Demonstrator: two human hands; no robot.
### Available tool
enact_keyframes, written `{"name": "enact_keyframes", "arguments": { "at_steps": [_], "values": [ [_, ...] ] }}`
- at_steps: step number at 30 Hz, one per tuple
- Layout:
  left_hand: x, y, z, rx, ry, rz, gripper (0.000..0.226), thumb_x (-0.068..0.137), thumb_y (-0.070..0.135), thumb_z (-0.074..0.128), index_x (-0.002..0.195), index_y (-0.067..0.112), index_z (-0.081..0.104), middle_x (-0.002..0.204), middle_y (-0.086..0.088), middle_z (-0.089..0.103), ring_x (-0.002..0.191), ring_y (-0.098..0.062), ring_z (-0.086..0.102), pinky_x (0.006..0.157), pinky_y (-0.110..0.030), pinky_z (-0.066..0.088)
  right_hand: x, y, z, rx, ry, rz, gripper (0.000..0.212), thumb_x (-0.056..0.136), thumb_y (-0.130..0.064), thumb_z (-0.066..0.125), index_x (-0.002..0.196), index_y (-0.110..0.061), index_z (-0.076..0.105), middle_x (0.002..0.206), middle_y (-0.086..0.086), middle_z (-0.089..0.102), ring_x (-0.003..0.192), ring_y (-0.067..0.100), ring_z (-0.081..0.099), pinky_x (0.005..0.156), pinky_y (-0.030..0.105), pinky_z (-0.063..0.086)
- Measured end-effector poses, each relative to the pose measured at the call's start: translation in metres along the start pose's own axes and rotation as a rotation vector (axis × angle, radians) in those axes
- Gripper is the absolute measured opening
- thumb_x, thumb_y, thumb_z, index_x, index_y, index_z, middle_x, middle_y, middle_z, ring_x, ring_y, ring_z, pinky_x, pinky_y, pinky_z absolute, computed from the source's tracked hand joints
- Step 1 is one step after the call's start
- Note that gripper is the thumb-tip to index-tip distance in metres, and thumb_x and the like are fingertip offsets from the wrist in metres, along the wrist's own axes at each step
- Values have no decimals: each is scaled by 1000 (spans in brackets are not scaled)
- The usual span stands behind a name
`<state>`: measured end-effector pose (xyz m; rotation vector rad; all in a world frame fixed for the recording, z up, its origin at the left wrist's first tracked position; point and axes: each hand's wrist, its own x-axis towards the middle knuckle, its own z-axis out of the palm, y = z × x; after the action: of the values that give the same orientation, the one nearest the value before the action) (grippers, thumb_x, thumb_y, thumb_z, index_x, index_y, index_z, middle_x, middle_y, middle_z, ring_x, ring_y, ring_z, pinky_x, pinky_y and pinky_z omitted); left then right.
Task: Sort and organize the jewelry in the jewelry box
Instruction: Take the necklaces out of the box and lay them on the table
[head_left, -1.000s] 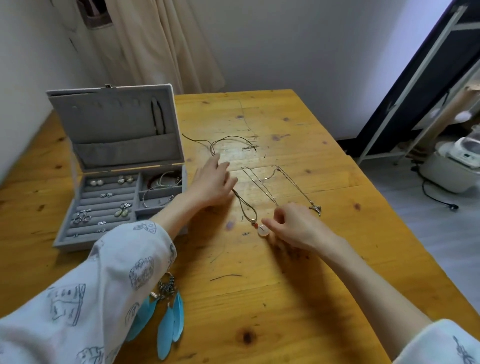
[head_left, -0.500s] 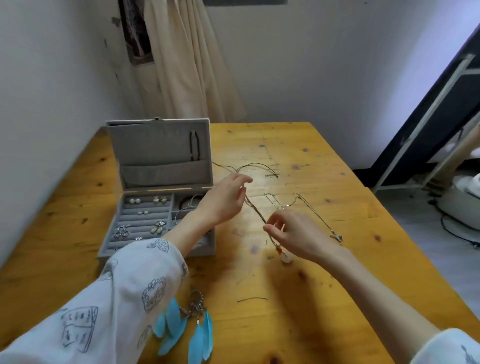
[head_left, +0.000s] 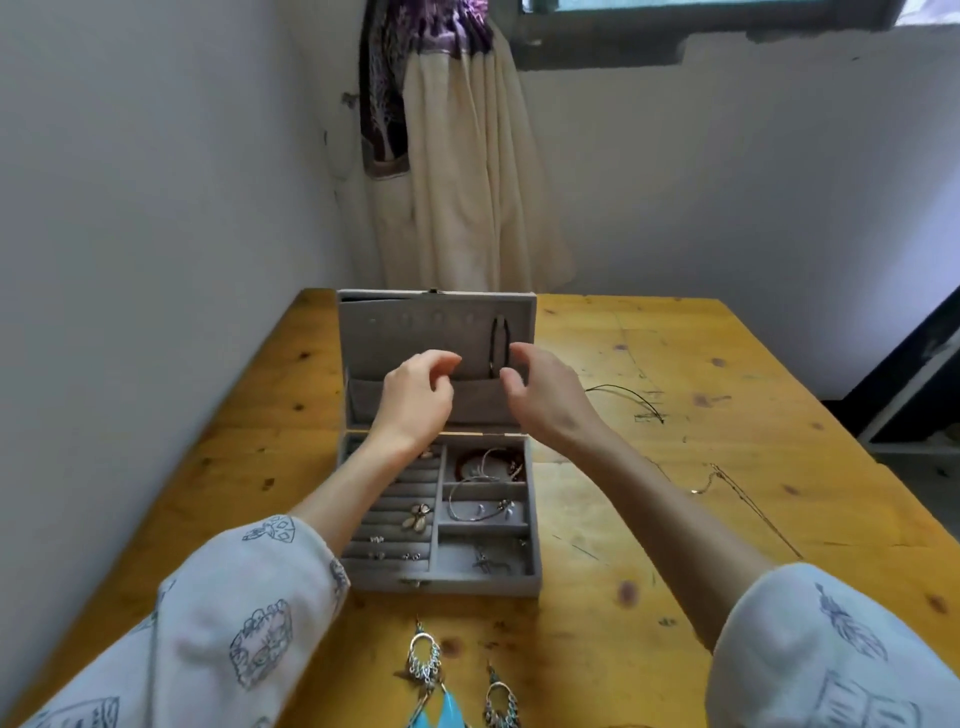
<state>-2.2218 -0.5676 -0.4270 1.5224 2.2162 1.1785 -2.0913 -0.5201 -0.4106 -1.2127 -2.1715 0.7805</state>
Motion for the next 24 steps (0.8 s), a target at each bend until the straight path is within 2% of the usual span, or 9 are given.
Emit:
{"name": "enact_keyframes", "arguments": {
  "at_steps": [3, 4, 7, 10, 13, 17, 24],
  "values": [
    [6, -5, 5, 13, -27, 28, 35, 92, 3, 44, 125, 9, 54, 123, -8, 59, 115, -17, 54, 96, -19, 36, 17, -3, 13, -60, 85, 67, 24, 95, -20, 42, 106, -3, 54, 109, 17, 59, 103, 36, 54, 76, 35, 39],
    [7, -8, 7, 30, -37, 38, 36, 92, 4, 44, 126, 9, 53, 123, -8, 58, 114, -17, 54, 96, -19, 36, 22, -5, 15, -66, 111, 92, 24, 95, -20, 42, 104, -2, 54, 106, 17, 60, 100, 36, 54, 73, 34, 38],
    [5, -16, 11, 78, -34, 54, 35, 92, 5, 43, 125, 10, 54, 121, -7, 60, 112, -18, 56, 101, -29, 40, 32, -10, 21, -59, 148, 171, 25, 95, -19, 42, 108, -1, 53, 110, 19, 59, 103, 38, 54, 75, 35, 39],
    [2, -20, 13, 149, 32, 96, 32, 93, 8, 43, 119, 12, 60, 110, -5, 68, 105, -20, 60, 102, -39, 38, 41, -15, 27, 6, 206, 237, 23, 94, -19, 45, 107, -1, 53, 108, 18, 61, 103, 38, 54, 73, 33, 37],
    [3, -19, 11, 91, 34, 102, 30, 91, 8, 44, 113, 12, 65, 104, -5, 70, 102, -20, 62, 98, -36, 42, 47, -16, 32, 76, 243, 301, 23, 92, -20, 50, 104, 0, 55, 104, 18, 62, 101, 36, 56, 71, 30, 36],
    [1, -19, 5, 8, -16, 73, 30, 90, 4, 45, 108, 11, 67, 108, -5, 68, 103, -16, 61, 96, -28, 45, 53, -13, 35, 62, 258, 366, 21, 89, -16, 51, 93, 1, 63, 96, 18, 64, 95, 37, 59, 66, 30, 39],
    [6, -20, 0, 3, -91, 48, 29, 92, 7, 46, 111, 13, 66, 113, -2, 65, 107, -14, 58, 95, -22, 42, 55, -13, 35, 103, 328, 411, 23, 85, -13, 48, 95, -3, 66, 97, 16, 66, 92, 35, 59, 67, 31, 41]
  ]
}}
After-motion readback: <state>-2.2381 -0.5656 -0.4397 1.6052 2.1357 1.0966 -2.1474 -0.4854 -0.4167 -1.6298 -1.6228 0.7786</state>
